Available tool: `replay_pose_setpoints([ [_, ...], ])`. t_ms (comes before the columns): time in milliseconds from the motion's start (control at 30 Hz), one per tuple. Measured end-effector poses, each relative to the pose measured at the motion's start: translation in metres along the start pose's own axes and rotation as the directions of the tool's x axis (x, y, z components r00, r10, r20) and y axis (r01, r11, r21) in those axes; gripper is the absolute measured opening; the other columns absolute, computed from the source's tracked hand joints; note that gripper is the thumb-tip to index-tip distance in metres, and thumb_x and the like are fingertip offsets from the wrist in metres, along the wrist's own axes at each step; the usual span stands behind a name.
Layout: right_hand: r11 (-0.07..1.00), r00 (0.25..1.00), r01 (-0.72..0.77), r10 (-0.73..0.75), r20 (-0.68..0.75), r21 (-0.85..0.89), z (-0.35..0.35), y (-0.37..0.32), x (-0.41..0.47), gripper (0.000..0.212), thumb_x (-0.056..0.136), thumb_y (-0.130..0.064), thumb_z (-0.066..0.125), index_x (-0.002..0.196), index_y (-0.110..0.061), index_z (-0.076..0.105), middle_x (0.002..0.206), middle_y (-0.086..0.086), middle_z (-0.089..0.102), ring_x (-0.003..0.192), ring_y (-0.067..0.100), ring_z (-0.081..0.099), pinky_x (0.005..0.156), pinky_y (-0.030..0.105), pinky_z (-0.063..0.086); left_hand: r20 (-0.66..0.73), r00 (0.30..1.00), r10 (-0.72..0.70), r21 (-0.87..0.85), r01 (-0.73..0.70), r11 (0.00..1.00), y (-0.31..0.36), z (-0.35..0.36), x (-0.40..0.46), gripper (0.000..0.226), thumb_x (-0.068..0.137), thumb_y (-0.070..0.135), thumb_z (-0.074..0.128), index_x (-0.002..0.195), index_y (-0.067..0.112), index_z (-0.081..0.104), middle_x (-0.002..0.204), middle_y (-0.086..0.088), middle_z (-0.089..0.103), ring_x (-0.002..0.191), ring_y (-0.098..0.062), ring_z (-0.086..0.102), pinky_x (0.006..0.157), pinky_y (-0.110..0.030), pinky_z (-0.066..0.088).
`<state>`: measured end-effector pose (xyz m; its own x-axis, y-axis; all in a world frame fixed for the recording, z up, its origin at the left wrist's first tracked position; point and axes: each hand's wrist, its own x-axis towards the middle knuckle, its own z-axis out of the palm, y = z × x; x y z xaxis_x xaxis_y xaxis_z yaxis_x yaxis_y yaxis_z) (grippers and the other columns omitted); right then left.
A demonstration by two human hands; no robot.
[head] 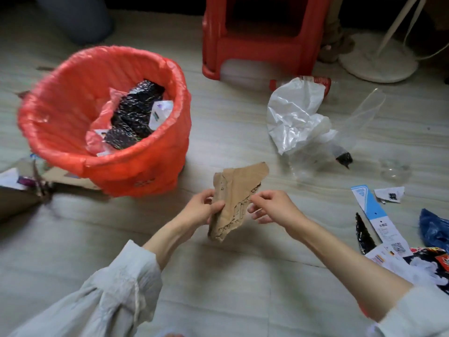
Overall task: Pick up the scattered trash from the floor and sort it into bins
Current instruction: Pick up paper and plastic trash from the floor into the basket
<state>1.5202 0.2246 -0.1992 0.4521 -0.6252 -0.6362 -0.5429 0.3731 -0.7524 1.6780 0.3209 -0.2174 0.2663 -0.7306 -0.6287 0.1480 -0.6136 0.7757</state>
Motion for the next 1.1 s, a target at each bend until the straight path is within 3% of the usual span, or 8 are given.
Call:
replay_pose_setpoints([
  [133, 0.895, 0.987, 0.029, 0.044, 0.155, -0.445, 0.036, -0.016, 0.007, 0.021, 0.092, -0.024, 0.048, 0.087, -0.010, 0.062, 0.085, 0.008, 0.066, 0.066, 0.016, 0.058, 0.057, 0.023, 0.044, -0.140, 0.982, -0.128, 0.103, 0.143, 0.984, -0.023, -0.059, -0.027, 0.018, 0.090, 0.010, 0.056, 0.106, 0.018, 0.056, 0.079, 0.002, 0.059, 0.061, -0.006, 0.054, 0.045, -0.012, 0.039],
  [267, 0.594, 0.940, 0.247, 0.046, 0.339, -0.765, 0.069, -0.040, 0.014, 0.031, 0.094, -0.028, 0.045, 0.106, -0.006, 0.064, 0.092, 0.007, 0.068, 0.073, 0.018, 0.059, 0.063, 0.024, 0.045, -0.313, 0.905, -0.289, -0.110, 0.267, 0.957, -0.057, -0.111, -0.057, 0.008, 0.088, 0.009, 0.055, 0.091, 0.014, 0.061, 0.073, -0.006, 0.057, 0.064, -0.018, 0.050, 0.056, -0.023, 0.038],
  [467, 0.426, 0.916, 0.378, -0.043, 0.399, -0.822, 0.122, -0.061, 0.017, 0.031, 0.095, -0.029, 0.043, 0.113, -0.011, 0.061, 0.113, 0.010, 0.066, 0.092, 0.023, 0.060, 0.082, 0.027, 0.046, -0.702, 0.533, -0.472, -0.605, -0.097, 0.790, -0.091, -0.174, -0.081, 0.013, 0.085, 0.006, 0.052, 0.073, 0.009, 0.057, 0.072, -0.011, 0.059, 0.061, -0.022, 0.054, 0.051, -0.021, 0.045],
  [600, 0.407, 0.890, 0.396, 0.051, 0.454, -0.823, 0.126, -0.051, 0.013, 0.033, 0.097, -0.028, 0.043, 0.117, -0.010, 0.060, 0.114, 0.008, 0.066, 0.083, 0.011, 0.049, 0.068, 0.020, 0.041, -0.665, 0.652, -0.364, -0.606, -0.186, 0.774, -0.081, -0.185, -0.069, 0.017, 0.095, 0.013, 0.046, 0.111, 0.011, 0.052, 0.091, -0.003, 0.059, 0.072, -0.016, 0.057, 0.060, -0.028, 0.047],
  [733, 0.489, 0.911, 0.301, 0.106, 0.399, -0.818, 0.108, -0.036, 0.017, 0.032, 0.096, -0.030, 0.043, 0.115, -0.010, 0.060, 0.101, 0.005, 0.069, 0.075, 0.013, 0.058, 0.055, 0.014, 0.041, -0.605, 0.703, -0.374, -0.442, 0.094, 0.892, -0.068, -0.159, -0.053, 0.036, 0.095, 0.012, 0.044, 0.131, 0.007, 0.039, 0.105, -0.010, 0.049, 0.086, -0.025, 0.054, 0.062, -0.032, 0.047],
  [867, 0.582, 0.945, 0.207, 0.089, 0.315, -0.786, 0.084, -0.024, 0.016, 0.032, 0.096, -0.032, 0.043, 0.115, -0.011, 0.060, 0.103, 0.006, 0.069, 0.079, 0.015, 0.061, 0.064, 0.018, 0.045, -0.506, 0.835, -0.215, 0.002, 0.251, 0.968, -0.062, -0.119, -0.042, 0.023, 0.095, 0.006, 0.040, 0.077, 0.012, 0.054, 0.085, -0.017, 0.058, 0.082, -0.031, 0.058, 0.071, -0.036, 0.047],
  [1000, 0.583, 0.993, 0.120, -0.066, 0.101, -0.803, 0.044, -0.010, 0.016, 0.033, 0.095, -0.032, 0.044, 0.120, -0.015, 0.058, 0.117, 0.006, 0.065, 0.110, 0.023, 0.058, 0.089, 0.027, 0.042, -0.245, 0.969, 0.034, 0.504, 0.097, 0.858, -0.061, -0.074, -0.021, 0.028, 0.095, 0.008, 0.042, 0.119, 0.002, 0.056, 0.125, -0.017, 0.057, 0.117, -0.030, 0.053, 0.091, -0.029, 0.041],
  [1100, 0.633, 0.978, 0.060, -0.193, -0.082, -0.772, 0.006, -0.002, 0.018, 0.037, 0.093, -0.028, 0.047, 0.127, -0.016, 0.051, 0.126, 0.006, 0.058, 0.118, 0.024, 0.051, 0.097, 0.031, 0.040, -0.063, 0.978, 0.198, 0.651, -0.110, 0.751, -0.056, -0.042, 0.004, 0.039, 0.097, 0.021, 0.041, 0.134, 0.009, 0.044, 0.138, -0.012, 0.047, 0.128, -0.021, 0.042, 0.103, -0.021, 0.028],
])
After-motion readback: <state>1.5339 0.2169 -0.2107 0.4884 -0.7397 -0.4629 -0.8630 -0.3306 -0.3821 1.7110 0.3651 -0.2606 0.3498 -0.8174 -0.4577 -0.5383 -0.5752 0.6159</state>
